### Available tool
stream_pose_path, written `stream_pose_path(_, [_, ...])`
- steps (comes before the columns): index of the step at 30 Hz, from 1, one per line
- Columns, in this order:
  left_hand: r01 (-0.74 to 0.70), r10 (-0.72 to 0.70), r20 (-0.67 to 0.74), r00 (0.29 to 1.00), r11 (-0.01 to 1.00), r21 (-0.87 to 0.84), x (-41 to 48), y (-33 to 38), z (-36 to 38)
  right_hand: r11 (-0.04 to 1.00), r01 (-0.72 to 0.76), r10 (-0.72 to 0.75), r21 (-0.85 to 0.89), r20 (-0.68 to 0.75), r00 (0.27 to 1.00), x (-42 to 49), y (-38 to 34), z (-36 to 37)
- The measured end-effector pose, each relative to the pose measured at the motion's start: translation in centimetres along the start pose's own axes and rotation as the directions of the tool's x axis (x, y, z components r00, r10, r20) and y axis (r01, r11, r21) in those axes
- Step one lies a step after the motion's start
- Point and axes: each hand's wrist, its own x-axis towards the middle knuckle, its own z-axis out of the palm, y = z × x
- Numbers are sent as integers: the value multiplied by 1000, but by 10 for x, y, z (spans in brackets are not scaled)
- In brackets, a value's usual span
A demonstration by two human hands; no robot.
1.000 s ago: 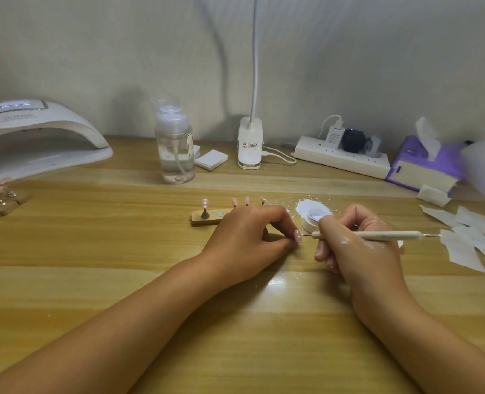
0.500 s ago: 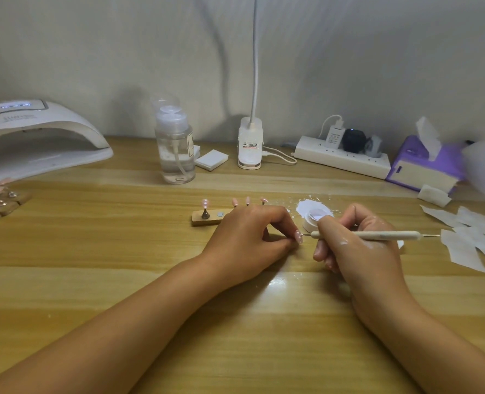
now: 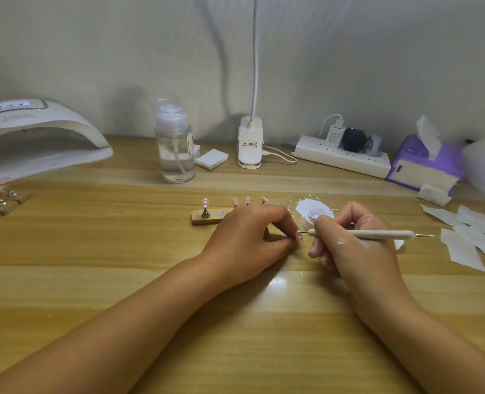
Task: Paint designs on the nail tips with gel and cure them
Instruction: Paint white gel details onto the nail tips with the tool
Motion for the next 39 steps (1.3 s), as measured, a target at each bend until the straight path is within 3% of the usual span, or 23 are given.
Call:
stream_pose_path(4, [10,-10,6,1000,1000,-8,1,-1,1,999,-4,5,38,-40,999,1,-1,0])
stream_pose_path(12, [28,-27,7,1000,999,-38,1,-2,2,998,-8,7,-57,-29,1000,1,0,-1])
stream_pose_path(19, [12,-12,-18,1000,1000,-14,-2,-2,2,985,8,12,175,-116,993,1,-6,-4])
stream_pose_path(27, [-43,41,-149,988,999,-13,-4,5,1,978,50,-25,205,-122,992,-2,-11,-7])
stream_pose_path(33, [-9,12,-47,999,998,63,-6,2,0,998,-22,22,57,-6,1000,-3,-3,-4])
stream_pose_path(39, [27,-28,-30,999,999,-26,-4,-4,1,996,-13,12,-92,-12,1000,-1,1,-3])
